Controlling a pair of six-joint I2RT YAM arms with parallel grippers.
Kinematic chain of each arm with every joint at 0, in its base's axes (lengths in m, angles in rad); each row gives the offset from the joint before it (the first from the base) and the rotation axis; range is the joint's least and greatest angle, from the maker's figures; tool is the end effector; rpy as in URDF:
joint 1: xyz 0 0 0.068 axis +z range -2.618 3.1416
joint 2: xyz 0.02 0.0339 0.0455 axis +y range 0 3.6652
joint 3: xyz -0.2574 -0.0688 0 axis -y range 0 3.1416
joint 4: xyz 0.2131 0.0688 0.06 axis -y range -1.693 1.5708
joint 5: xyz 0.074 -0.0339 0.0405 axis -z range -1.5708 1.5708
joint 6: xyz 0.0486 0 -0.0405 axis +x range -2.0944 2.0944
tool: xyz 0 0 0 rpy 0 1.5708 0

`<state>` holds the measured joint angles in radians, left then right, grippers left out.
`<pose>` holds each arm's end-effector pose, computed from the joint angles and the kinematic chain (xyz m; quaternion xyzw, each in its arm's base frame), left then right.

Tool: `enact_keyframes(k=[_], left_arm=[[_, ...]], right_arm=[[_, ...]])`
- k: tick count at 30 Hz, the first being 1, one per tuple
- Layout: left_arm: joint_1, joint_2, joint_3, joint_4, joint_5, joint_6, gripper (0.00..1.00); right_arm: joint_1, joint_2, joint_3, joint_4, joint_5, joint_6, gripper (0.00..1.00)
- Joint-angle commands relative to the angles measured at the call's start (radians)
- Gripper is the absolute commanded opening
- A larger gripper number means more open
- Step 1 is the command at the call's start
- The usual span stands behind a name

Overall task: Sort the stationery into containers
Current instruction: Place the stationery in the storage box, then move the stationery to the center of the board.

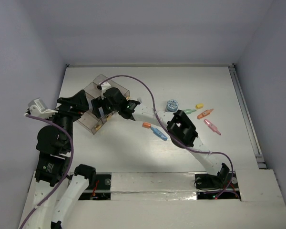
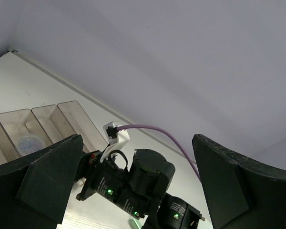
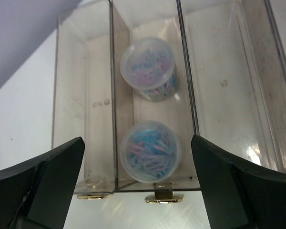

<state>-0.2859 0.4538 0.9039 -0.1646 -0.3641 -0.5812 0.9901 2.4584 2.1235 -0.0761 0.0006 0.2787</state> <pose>0.0711 -0.0029 0.4067 -0.2301 0.5617 -0.2323 0.7600 0.3034 0.4623 0.2136 -0.2912 0.7842 0.3246 0.4415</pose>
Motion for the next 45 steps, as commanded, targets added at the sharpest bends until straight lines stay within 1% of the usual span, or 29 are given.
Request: enact_keyframes(k=[1, 4, 5, 6, 7, 8, 10, 11, 12, 13, 14, 15, 17, 18, 19, 22, 27, 29, 34, 41, 45], left_arm=[[0.007, -0.012, -0.017, 0.037, 0.001, 0.023, 0.99], [0.007, -0.012, -0.028, 0.037, -0.002, 0.032, 0.99], [0.007, -0.010, -0.031, 0.037, 0.001, 0.037, 0.99], [0.007, -0.010, -0.036, 0.037, 0.007, 0.041, 0.99], [0.007, -0.010, -0.040, 0.039, 0.011, 0.046, 0.99], [0.007, -0.009, -0.049, 0.042, 0.017, 0.056, 0.99], [-0.004, -0.006, -0.060, 0.051, 0.043, 0.070, 0.99], [-0.004, -0.004, -0.063, 0.056, 0.057, 0.084, 0.99], [-0.004, -0.001, -0.065, 0.069, 0.071, 0.090, 0.99], [-0.004, 0.000, -0.066, 0.077, 0.101, 0.096, 0.99], [-0.013, 0.000, -0.074, 0.080, 0.115, 0.101, 0.99], [-0.013, 0.003, -0.077, 0.091, 0.138, 0.109, 0.99], [-0.013, 0.009, -0.085, 0.102, 0.157, 0.116, 0.99], [-0.013, 0.020, -0.088, 0.109, 0.175, 0.121, 0.99], [-0.013, 0.023, -0.091, 0.112, 0.183, 0.121, 0.99], [-0.022, 0.046, -0.099, 0.131, 0.218, 0.132, 0.99], [-0.022, 0.085, -0.115, 0.140, 0.238, 0.126, 0.99], [-0.022, 0.106, -0.115, 0.137, 0.243, 0.127, 0.99], [-0.022, 0.138, -0.114, 0.125, 0.254, 0.130, 0.99], [-0.022, 0.160, -0.117, 0.126, 0.263, 0.130, 0.99], [-0.022, 0.155, -0.117, 0.126, 0.263, 0.132, 0.99]], right_arm=[[0.010, -0.012, 0.093, 0.041, 0.007, -0.016, 1.00], [0.010, -0.056, 0.096, 0.064, 0.015, -0.016, 1.00], [0.010, -0.077, 0.079, 0.065, 0.030, -0.019, 1.00], [0.010, -0.105, 0.055, 0.119, 0.051, -0.029, 1.00], [0.010, -0.168, 0.021, 0.139, 0.097, -0.033, 0.99], [0.001, -0.203, -0.073, 0.177, 0.123, -0.036, 0.97], [-0.036, -0.278, -0.182, 0.205, 0.201, -0.033, 0.91], [-0.056, -0.352, -0.295, 0.211, 0.228, -0.023, 0.88], [-0.079, -0.392, -0.359, 0.210, 0.249, 0.015, 0.84], [-0.106, -0.432, -0.422, 0.207, 0.287, 0.046, 0.76], [-0.166, -0.473, -0.488, 0.194, 0.305, 0.074, 0.74], [-0.195, -0.557, -0.616, 0.187, 0.324, 0.126, 0.74], [-0.246, -0.637, -0.729, 0.164, 0.432, 0.151, 0.82], [-0.292, -0.694, -0.805, 0.116, 0.467, 0.163, 0.88], [-0.315, -0.714, -0.830, 0.086, 0.520, 0.172, 0.99], [-0.409, -0.759, -0.917, -0.007, 0.507, 0.192, 1.00], [-0.461, -0.786, -1.025, -0.028, 0.513, 0.212, 1.00], [-0.472, -0.780, -1.045, -0.025, 0.477, 0.214, 1.00], [-0.472, -0.774, -1.077, 0.010, 0.375, 0.214, 1.00], [-0.472, -0.756, -1.073, 0.018, 0.332, 0.201, 0.97], [-0.472, -0.777, -1.077, 0.042, 0.325, 0.185, 0.97]])
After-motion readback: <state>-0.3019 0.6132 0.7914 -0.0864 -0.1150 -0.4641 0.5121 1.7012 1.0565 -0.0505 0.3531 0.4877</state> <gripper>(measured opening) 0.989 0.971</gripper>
